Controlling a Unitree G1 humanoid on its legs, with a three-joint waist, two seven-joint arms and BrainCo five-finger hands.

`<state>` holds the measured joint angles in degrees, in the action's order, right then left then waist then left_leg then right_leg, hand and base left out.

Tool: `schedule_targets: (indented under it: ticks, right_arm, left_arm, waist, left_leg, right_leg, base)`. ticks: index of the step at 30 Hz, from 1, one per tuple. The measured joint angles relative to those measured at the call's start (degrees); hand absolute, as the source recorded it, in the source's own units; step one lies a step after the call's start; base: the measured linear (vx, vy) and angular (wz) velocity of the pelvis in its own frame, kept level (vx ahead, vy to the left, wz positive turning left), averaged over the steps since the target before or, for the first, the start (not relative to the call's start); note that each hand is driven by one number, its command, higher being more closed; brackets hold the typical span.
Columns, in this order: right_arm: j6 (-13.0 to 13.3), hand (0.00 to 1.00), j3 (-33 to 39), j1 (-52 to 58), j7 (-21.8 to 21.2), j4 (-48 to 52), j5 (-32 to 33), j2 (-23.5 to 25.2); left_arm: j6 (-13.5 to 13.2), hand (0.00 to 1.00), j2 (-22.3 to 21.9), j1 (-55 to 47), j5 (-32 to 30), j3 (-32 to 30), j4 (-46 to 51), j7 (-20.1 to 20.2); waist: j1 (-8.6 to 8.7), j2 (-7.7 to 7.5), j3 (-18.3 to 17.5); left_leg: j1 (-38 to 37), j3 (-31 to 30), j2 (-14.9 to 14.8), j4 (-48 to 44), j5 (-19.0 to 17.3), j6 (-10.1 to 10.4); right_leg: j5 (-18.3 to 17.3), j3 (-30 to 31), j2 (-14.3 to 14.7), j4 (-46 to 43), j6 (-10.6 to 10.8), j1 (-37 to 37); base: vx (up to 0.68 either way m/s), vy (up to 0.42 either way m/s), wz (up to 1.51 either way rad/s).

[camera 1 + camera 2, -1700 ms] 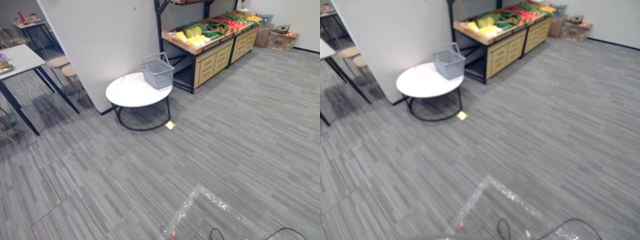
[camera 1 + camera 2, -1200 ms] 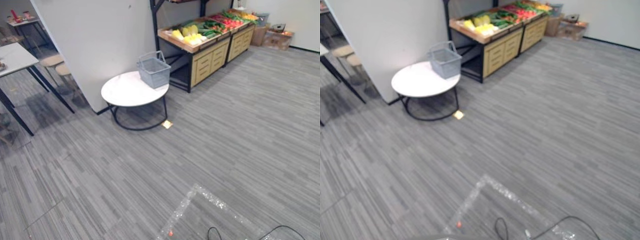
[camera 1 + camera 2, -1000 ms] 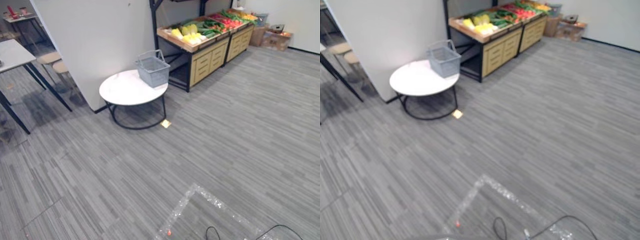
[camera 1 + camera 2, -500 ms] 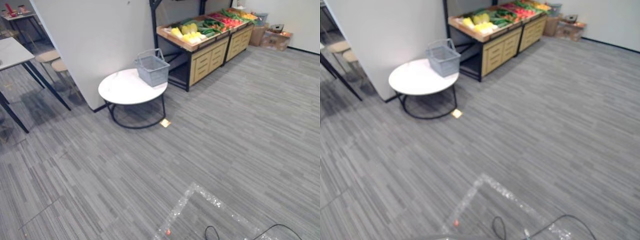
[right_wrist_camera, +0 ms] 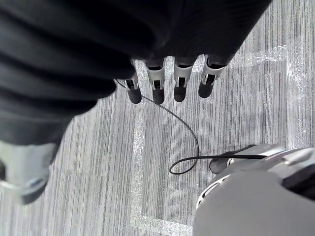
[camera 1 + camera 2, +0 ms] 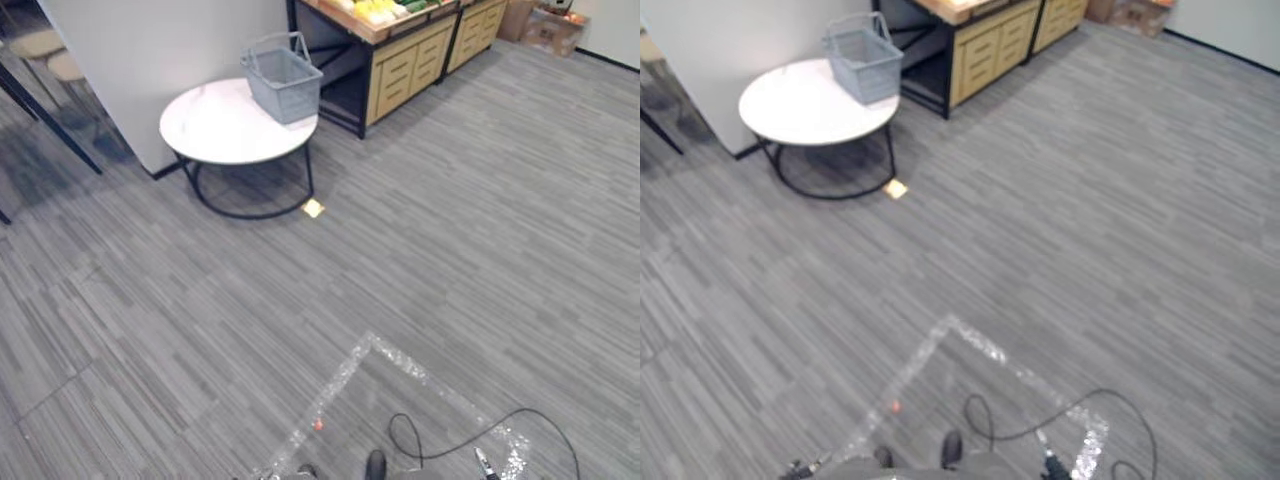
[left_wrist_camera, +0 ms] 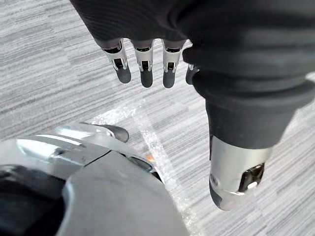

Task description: Pick vegetable in the basket

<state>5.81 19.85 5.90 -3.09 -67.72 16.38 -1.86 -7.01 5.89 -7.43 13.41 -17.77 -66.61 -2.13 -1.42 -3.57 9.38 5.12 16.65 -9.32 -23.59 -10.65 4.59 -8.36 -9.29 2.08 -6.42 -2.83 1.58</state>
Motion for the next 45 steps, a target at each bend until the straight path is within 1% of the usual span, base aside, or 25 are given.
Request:
schedule_targets:
  ticks: [3, 5, 8, 12, 13, 14, 15, 16, 17, 20, 21, 22, 23, 24, 25, 27, 29, 31, 35, 37, 38, 40, 41, 43, 45]
  right_arm:
    - [-0.04, 0.0, -1.79, 0.56, 0.05, 1.77, -0.11, -1.01]
    - [-0.23, 0.0, -4.47, 0.2, 0.06, 2.22, -0.17, -1.77]
    - [-0.21, 0.0, -7.3, -3.84, 0.07, 2.08, -0.66, -3.1]
    - [0.03, 0.0, -12.66, -8.94, 0.12, 2.53, -0.65, -4.49]
    - [0.66, 0.0, -13.73, -10.24, 0.12, 2.67, -0.71, -4.53]
    - [0.71, 0.0, -13.77, -10.35, 0.11, 2.67, -0.71, -4.5]
    - [0.91, 0.0, -13.99, -10.13, 0.1, 2.64, -0.74, -4.28]
    - [0.97, 0.0, -14.24, -10.16, 0.02, 2.55, -0.79, -3.85]
    - [0.98, 0.0, -14.56, -10.3, -0.02, 2.63, -0.78, -3.48]
    - [1.25, 0.0, -13.3, -9.2, -1.07, 1.87, -2.07, -3.75]
    - [1.22, 0.0, -12.83, -7.62, -1.13, 1.58, -2.92, -3.91]
    - [1.25, 0.0, -12.41, -6.6, -1.15, 1.54, -2.92, -3.88]
    - [1.3, 0.0, -11.29, -4.61, -1.22, 1.53, -2.92, -3.63]
    - [1.27, 0.0, -10.34, -2.96, -1.21, 1.55, -2.92, -3.66]
    - [1.16, 0.0, -9.16, -2.31, -1.23, 1.58, -2.73, -3.62]
    - [1.07, 0.0, -4.52, 0.06, -1.13, 1.47, -2.92, -3.53]
    - [0.83, 0.0, -0.4, 1.38, -1.05, 1.67, -2.92, -1.92]
    - [0.68, 0.0, 1.57, 2.53, -0.94, 2.25, -2.82, -0.19]
    - [0.63, 0.0, 1.53, 3.67, -0.88, 3.88, -2.9, 0.18]
    - [0.52, 0.0, -0.03, 3.94, -1.03, 4.59, -2.93, -0.03]
    - [0.54, 0.0, -0.1, 3.57, -1.06, 4.89, -2.94, -0.57]
    - [0.52, 0.0, -0.2, 2.48, -1.13, 5.01, -3.02, -1.72]
    - [0.51, 0.0, -0.19, 2.35, -1.16, 5.12, -3.04, -1.99]
    - [0.42, 0.0, -0.27, 2.08, -1.14, 5.14, -4.59, -2.79]
    - [0.17, 0.0, -0.51, 1.53, -1.06, 4.66, -5.21, -3.7]
  left_arm:
    - [0.09, 0.0, -2.2, -0.93, 0.24, -3.48, 2.98, -0.04]
    - [0.06, 0.0, -2.48, -1.37, 1.48, -3.35, 3.88, -0.02]
    - [0.0, 0.0, -3.04, -1.35, 2.76, -1.54, 3.47, -0.05]
    - [0.02, 0.0, -4.05, -2.78, 3.42, -0.61, 2.66, -0.21]
    - [0.04, 0.0, -4.62, -3.55, 3.39, -0.54, 2.43, -0.27]
    - [0.05, 0.0, -4.62, -3.73, 3.39, -0.45, 2.29, -0.29]
    - [0.08, 0.0, -4.24, -4.26, 3.42, -0.34, 1.2, -0.27]
    - [0.09, 0.0, -3.26, -4.66, 3.23, 0.36, 0.55, -0.31]
    - [0.05, 0.0, -2.33, -4.56, 3.19, 0.78, 0.53, -0.32]
    - [0.04, 0.0, -0.28, -3.01, 0.9, 2.19, 0.58, -0.41]
    - [0.12, 0.0, 0.16, -3.17, -0.41, 2.44, 0.67, -0.4]
    - [0.14, 0.0, 0.22, -3.24, -1.0, 3.07, 0.76, -0.44]
    - [0.19, 0.0, 1.12, -2.9, -1.47, 5.25, 1.19, -0.5]
    - [0.19, 0.0, 1.62, -2.03, -2.74, 6.8, 1.42, -0.54]
    - [0.18, 0.0, 1.72, -1.59, -3.15, 7.26, 1.64, -0.63]
    - [0.17, 0.0, 1.48, 1.77, -3.42, 8.49, 2.82, -1.33]
    - [0.0, 0.0, 0.38, 4.48, -3.3, 8.38, 4.83, -1.87]
    - [-0.27, 0.0, -1.92, 6.63, -2.57, 8.29, 8.27, -2.2]
    - [-0.44, 0.0, -4.93, 7.53, -2.29, 6.98, 9.58, -2.59]
    - [-0.39, 0.0, -6.88, 6.83, -2.3, 3.62, 9.22, -2.72]
    - [-0.38, 0.0, -7.81, 6.64, -2.31, 2.81, 8.38, -2.71]
    - [-0.34, 0.0, -10.09, 6.36, -2.39, 0.31, 6.44, -2.39]
    - [-0.34, 0.0, -10.15, 6.23, -2.38, -0.66, 5.9, -2.27]
    - [-0.21, 0.0, -9.92, 5.65, -2.41, -5.2, 4.97, -1.87]
    - [0.02, 0.0, -9.26, 5.11, -2.45, -7.27, 4.42, -1.35]
  waist:
    - [-0.51, 1.58, 1.52]
    - [-0.7, 1.5, 1.58]
    - [-1.73, 1.98, 1.69]
    - [-2.83, 4.65, 1.66]
    - [-4.16, 5.29, 1.8]
    - [-4.27, 5.27, 1.76]
    - [-4.85, 4.25, 1.51]
    - [-5.35, 2.7, 0.67]
    - [-5.09, 1.27, 0.0]
    - [-4.27, -0.48, -0.34]
    - [-3.51, -0.57, -0.37]
    - [-3.26, -0.55, -0.37]
    - [-2.43, -0.64, -0.23]
    - [-0.9, -0.47, -0.08]
    - [-0.35, -0.48, -0.07]
    - [0.67, 0.81, 0.74]
    - [1.66, 0.86, 0.77]
    - [3.09, 1.71, 0.91]
    - [2.88, 1.79, 0.94]
    - [2.8, 1.82, 0.64]
    - [2.78, 2.96, 0.47]
    - [2.83, 4.8, 0.05]
    - [2.8, 5.3, -0.21]
    - [2.91, 6.55, -0.53]
    - [2.42, 7.11, -0.19]
  left_leg:
    - [11.32, -4.76, -4.42, -27.15, 3.43, -3.06]
    - [15.52, -6.22, -3.56, -32.74, 2.5, -1.47]
    - [19.2, -4.61, -1.32, -18.11, 2.23, -0.24]
    - [19.61, -5.97, -0.14, 13.03, 11.33, 0.39]
    - [20.06, -6.85, -0.81, 18.14, 12.7, 0.73]
    - [20.16, -6.72, -0.91, 18.3, 12.74, 0.69]
    - [19.79, -6.13, -0.28, 17.01, 16.34, 0.32]
    - [20.15, -4.64, 1.49, 14.14, 20.62, -2.07]
    - [20.87, -4.01, 2.9, 12.9, 18.78, -2.93]
    - [18.04, -2.72, 6.74, 7.94, 11.75, -7.27]
    - [13.61, -2.84, 8.24, 7.79, 8.32, -8.04]
    - [11.02, -3.14, 8.87, 8.58, 6.83, -8.36]
    - [6.19, -4.14, 10.4, 9.99, 4.56, -8.93]
    - [1.03, -5.67, 11.75, 12.04, 3.28, -9.43]
    - [-1.74, -6.26, 12.18, 13.57, 2.94, -9.52]
    - [-11.73, -7.95, 12.41, 18.71, 2.52, -9.9]
    - [-15.53, -8.2, 11.84, 20.61, 2.25, -9.96]
    - [-19.44, -9.68, 9.25, 21.59, -0.7, -8.0]
    - [-24.41, -9.7, 5.48, 21.37, -5.41, -4.67]
    - [-26.56, -9.57, 2.76, 18.52, -7.07, -2.91]
    - [-26.13, -9.57, 1.64, 16.9, -6.64, -2.39]
    - [-25.02, -10.07, -0.86, 10.77, -0.04, 0.73]
    - [-24.26, -10.72, -1.67, 8.1, 2.16, 0.78]
    - [-15.09, -16.2, -4.24, -12.59, 15.66, 3.01]
    - [-7.57, -16.08, -6.24, -28.35, 16.05, 4.45]
  right_leg:
    - [-3.17, -0.9, 0.58, -2.01, -0.98, -3.97]
    - [-5.09, -1.27, -0.8, -2.88, -0.47, -6.12]
    - [-6.13, -1.39, -3.52, -1.95, 2.24, -7.61]
    - [-8.4, -0.42, -4.56, 1.42, 5.88, -11.56]
    - [-10.0, 0.7, -4.84, 2.12, 7.8, -13.81]
    - [-10.27, 0.76, -5.08, 2.42, 8.21, -14.38]
    - [-11.58, 1.23, -7.21, 3.64, 10.36, -17.12]
    - [-11.51, 2.69, -10.24, 1.54, 10.73, -17.06]
    - [-11.03, 3.37, -11.79, -1.43, 11.0, -15.27]
    - [0.39, 6.65, -15.96, -20.09, 10.5, -8.6]
    - [11.29, 6.51, -17.4, -29.21, 10.41, -6.17]
    - [17.21, 6.5, -18.14, -34.33, 10.54, -4.74]
    - [16.46, 6.49, -19.13, -46.49, 9.67, -0.24]
    - [11.8, 5.52, -19.34, -55.33, 7.83, 3.9]
    - [9.55, 4.42, -19.33, -58.01, 6.86, 5.79]
    - [0.56, -2.32, -19.0, -57.74, 4.78, 12.65]
    - [-1.2, -7.42, -18.8, -49.33, 4.39, 16.74]
    - [-0.19, -11.35, -17.67, -33.13, 5.22, 19.79]
    - [5.21, -8.56, -15.72, -11.23, 6.41, 20.44]
    - [13.98, -5.78, -14.61, -11.24, 5.64, 20.77]
    - [11.26, -6.15, -13.93, -14.28, 4.8, 21.64]
    - [5.25, -7.37, -12.71, -22.14, 1.1, 21.94]
    - [3.81, -7.81, -12.0, -22.89, 0.95, 20.95]
    - [-0.69, -9.65, -9.72, -20.29, -0.08, 14.55]
    - [-2.31, -10.08, -7.9, -17.19, -0.81, 8.61]
  base:
    - [0.13, -0.057, 0.11]
    - [0.25, 0.03, 0.26]
    - [0.3, 0.075, 0.08]
    - [0.41, 0.177, -0.11]
    - [0.65, 0.339, -0.32]
    - [0.62, 0.375, -0.45]
    - [0.65, 0.375, -0.34]
    - [0.65, 0.366, -0.27]
    - [0.65, 0.317, -0.08]
    - [0.75, 0.352, 0.17]
    - [0.71, 0.316, 0.19]
    - [0.8, 0.339, 0.29]
    - [0.49, 0.185, 0.46]
    - [0.62, 0.191, 0.54]
    - [0.62, 0.14, 0.5]
    - [0.65, 0.086, 0.38]
    - [0.52, -0.028, 0.59]
    - [0.58, -0.13, 0.73]
    - [0.57, -0.233, 0.29]
    - [0.72, -0.354, 0.12]
    - [0.68, -0.373, -0.03]
    - [0.66, -0.383, -0.06]
    - [0.76, -0.424, -0.05]
    - [0.65, -0.322, 0.05]
    - [0.52, -0.189, 0.02]
